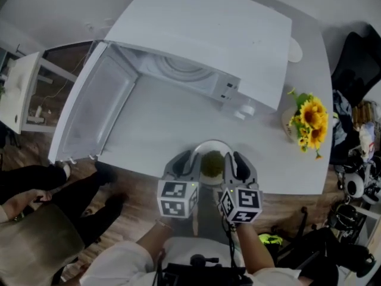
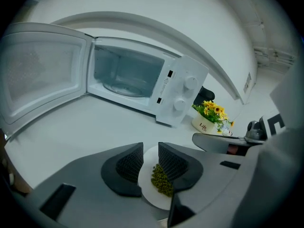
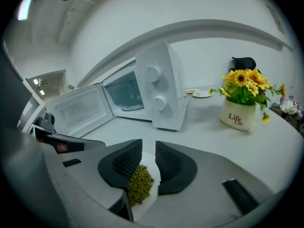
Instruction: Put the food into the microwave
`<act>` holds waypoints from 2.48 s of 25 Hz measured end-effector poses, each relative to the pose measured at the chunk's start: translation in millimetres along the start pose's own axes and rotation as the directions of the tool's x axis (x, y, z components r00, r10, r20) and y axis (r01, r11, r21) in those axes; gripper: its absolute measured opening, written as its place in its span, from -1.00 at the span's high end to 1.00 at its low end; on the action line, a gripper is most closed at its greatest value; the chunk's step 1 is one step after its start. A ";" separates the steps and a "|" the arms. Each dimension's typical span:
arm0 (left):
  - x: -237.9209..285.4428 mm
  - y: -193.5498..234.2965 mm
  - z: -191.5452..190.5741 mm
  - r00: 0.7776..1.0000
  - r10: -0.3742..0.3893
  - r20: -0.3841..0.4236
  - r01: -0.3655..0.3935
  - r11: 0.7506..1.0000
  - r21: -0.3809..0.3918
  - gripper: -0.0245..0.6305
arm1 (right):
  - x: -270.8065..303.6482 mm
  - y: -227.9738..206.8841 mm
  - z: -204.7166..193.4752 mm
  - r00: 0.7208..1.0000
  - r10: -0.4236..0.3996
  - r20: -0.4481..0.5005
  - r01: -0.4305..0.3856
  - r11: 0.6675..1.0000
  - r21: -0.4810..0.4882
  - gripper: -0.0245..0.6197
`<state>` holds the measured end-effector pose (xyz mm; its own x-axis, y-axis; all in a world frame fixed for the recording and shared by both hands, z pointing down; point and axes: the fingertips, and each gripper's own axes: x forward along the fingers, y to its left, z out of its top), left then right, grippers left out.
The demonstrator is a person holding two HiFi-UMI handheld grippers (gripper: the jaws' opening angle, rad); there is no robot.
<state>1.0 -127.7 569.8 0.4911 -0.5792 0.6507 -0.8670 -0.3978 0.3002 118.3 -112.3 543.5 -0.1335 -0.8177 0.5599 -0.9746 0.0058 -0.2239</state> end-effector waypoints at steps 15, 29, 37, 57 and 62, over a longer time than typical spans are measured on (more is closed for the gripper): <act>16.5 8.8 -36.8 0.996 0.041 -0.084 -0.044 0.998 -0.035 0.63 | 2.7 -23.5 -46.2 0.996 -0.029 -0.089 0.032 0.999 0.034 0.58; 22.0 15.0 -57.5 0.990 0.055 -0.131 -0.063 0.996 -0.057 0.63 | 2.3 -35.4 -70.6 0.987 -0.074 -0.143 0.080 0.996 0.037 0.58; 23.6 14.7 -58.5 0.989 0.063 -0.132 -0.073 0.995 -0.068 0.63 | 4.5 -36.8 -72.9 0.984 -0.085 -0.156 0.092 0.995 0.034 0.58; 25.2 16.1 -54.4 0.986 0.092 -0.136 -0.107 0.988 -0.107 0.64 | 12.8 -28.5 -66.3 0.982 -0.097 -0.160 0.103 0.994 0.033 0.72; 20.1 23.6 -41.9 0.988 0.104 -0.112 -0.117 0.986 -0.117 0.64 | 18.2 -19.3 -52.8 0.986 -0.082 -0.143 0.086 0.996 0.022 0.72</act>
<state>-13.2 -118.9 619.2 0.3856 -0.5337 0.7526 -0.9224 -0.2416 0.3012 125.1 -96.9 600.1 -0.0777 -0.7248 0.6845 -0.9782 -0.0771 -0.1927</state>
